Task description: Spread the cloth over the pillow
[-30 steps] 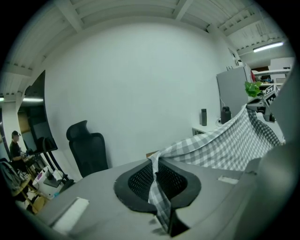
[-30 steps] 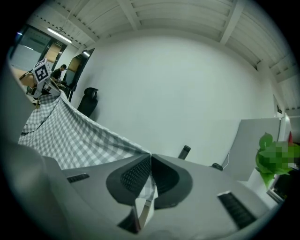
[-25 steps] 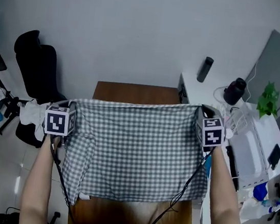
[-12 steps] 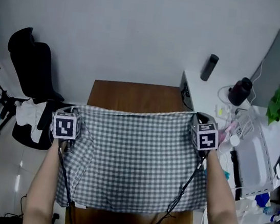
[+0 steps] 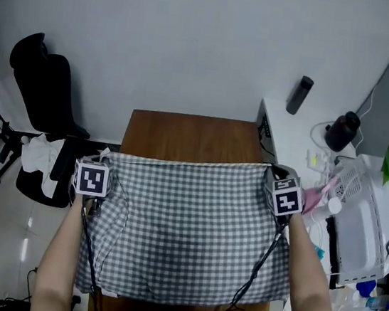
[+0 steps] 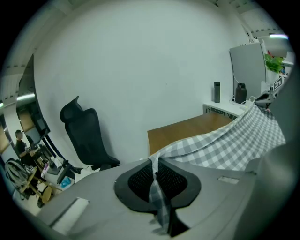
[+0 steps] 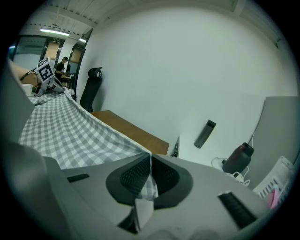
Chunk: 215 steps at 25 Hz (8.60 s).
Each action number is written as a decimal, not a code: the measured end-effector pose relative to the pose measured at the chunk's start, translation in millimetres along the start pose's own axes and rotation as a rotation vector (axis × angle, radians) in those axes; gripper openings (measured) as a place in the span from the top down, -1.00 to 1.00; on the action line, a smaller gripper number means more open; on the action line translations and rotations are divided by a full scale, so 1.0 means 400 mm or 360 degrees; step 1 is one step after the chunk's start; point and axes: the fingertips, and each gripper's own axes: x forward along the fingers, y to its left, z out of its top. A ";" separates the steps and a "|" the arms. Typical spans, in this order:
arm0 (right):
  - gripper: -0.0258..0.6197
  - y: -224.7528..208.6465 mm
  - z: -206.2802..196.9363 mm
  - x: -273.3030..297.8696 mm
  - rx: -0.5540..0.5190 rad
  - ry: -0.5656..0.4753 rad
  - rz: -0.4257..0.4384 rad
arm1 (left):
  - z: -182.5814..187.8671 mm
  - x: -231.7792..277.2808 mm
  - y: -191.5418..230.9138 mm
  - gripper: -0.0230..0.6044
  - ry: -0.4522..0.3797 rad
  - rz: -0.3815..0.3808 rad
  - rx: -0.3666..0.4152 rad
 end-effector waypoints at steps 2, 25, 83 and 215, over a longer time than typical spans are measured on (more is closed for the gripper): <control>0.85 0.007 -0.010 0.011 0.0001 0.0013 0.0023 | -0.014 0.017 -0.002 0.85 0.0015 -0.0016 -0.0019; 0.49 -0.040 -0.003 0.010 0.0046 0.0013 -0.0077 | 0.025 -0.010 0.044 0.61 -0.0167 0.0049 -0.0122; 0.91 0.414 0.258 -0.527 0.0177 -0.0622 0.0439 | -0.315 -0.424 -0.224 0.22 -0.0126 -0.0309 0.0067; 0.91 0.646 0.217 -0.726 0.0320 -0.0505 0.0285 | -0.450 -0.433 0.248 0.90 -0.0270 -0.0267 -0.0543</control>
